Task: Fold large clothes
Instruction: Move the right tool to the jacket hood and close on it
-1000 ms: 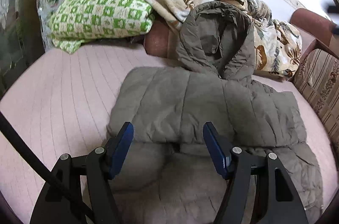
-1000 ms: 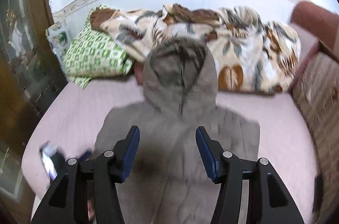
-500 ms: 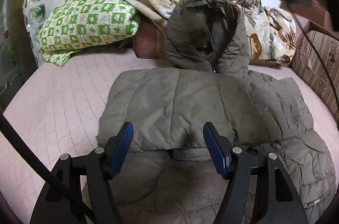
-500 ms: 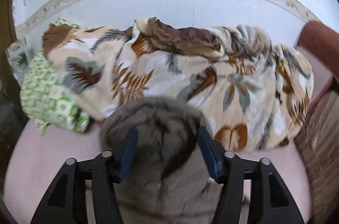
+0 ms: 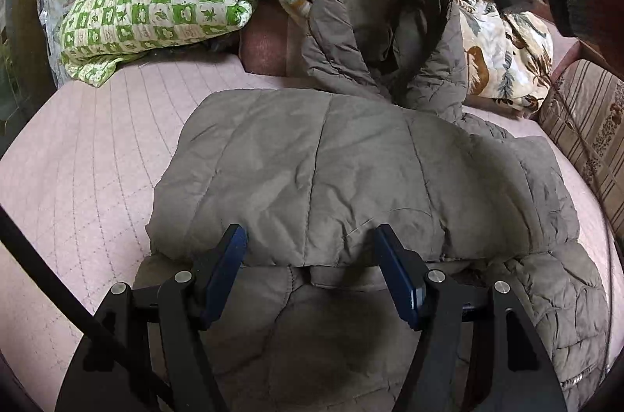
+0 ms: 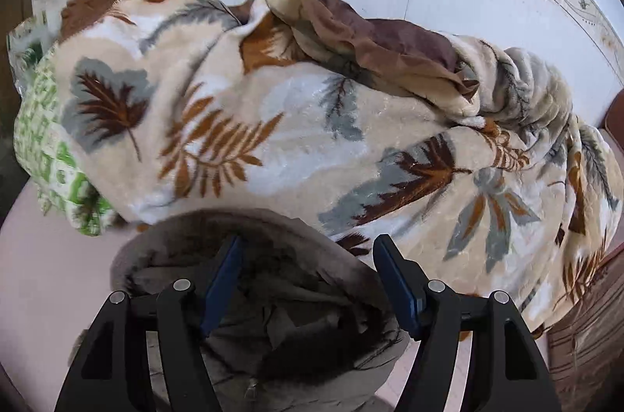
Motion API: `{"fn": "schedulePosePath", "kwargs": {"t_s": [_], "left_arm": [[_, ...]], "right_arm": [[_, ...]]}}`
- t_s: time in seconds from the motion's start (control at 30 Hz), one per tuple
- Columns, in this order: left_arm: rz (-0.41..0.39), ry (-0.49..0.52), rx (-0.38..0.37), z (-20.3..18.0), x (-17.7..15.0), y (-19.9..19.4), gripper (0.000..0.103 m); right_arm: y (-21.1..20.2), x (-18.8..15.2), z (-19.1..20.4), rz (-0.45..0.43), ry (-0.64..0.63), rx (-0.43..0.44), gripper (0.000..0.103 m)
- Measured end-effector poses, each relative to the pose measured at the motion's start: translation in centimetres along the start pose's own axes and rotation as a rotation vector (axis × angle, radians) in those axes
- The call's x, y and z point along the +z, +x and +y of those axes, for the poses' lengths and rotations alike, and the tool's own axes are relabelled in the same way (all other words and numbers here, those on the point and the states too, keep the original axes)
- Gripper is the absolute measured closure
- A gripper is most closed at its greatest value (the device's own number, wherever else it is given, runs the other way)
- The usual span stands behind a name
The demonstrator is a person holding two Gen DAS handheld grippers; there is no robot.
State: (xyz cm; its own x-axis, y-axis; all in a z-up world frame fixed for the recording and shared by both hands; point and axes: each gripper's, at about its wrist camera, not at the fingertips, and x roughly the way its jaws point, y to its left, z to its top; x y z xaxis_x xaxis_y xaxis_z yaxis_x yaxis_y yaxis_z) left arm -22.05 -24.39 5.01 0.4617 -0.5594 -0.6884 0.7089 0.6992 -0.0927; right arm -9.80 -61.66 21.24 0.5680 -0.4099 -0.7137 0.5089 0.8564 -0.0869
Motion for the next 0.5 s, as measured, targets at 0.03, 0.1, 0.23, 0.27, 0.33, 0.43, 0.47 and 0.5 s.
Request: {"fn": "schedulePosePath", "kwargs": {"t_s": [0.03,0.1,0.23,0.27,0.33,0.43,0.47,0.5], "left_arm": [[-0.003,0.006,0.005,-0.1,-0.1,0.0,0.035],[-0.003,0.014,0.01,-0.3,-0.1,0.0,0.035],[-0.005,0.013,0.005,-0.4,0.0,-0.4,0.035],[-0.006,0.007,-0.002,-0.3,0.1,-0.7,0.035],[-0.009,0.001,-0.017,-0.3,0.2,-1.1,0.035],[-0.027,0.0,-0.027,-0.3,0.4,-2.1,0.035],[-0.033,-0.001,-0.026,-0.2,0.5,-2.3,0.035],[-0.04,-0.005,-0.025,-0.1,0.6,-2.6,0.035]], "right_arm": [[0.4,-0.1,-0.1,-0.003,0.008,-0.007,0.037],[0.9,-0.6,-0.3,-0.002,0.035,-0.001,0.081],[-0.5,-1.9,0.4,-0.045,-0.011,-0.061,0.093],[-1.5,-2.4,0.3,-0.06,0.003,-0.053,0.094],[-3.2,-3.0,0.5,-0.084,-0.001,-0.048,0.094],[-7.1,-4.6,0.7,-0.125,0.004,-0.04,0.094],[-8.4,-5.2,0.8,-0.137,0.006,-0.035,0.094],[-9.6,-5.7,0.9,-0.148,0.003,-0.034,0.094]]}}
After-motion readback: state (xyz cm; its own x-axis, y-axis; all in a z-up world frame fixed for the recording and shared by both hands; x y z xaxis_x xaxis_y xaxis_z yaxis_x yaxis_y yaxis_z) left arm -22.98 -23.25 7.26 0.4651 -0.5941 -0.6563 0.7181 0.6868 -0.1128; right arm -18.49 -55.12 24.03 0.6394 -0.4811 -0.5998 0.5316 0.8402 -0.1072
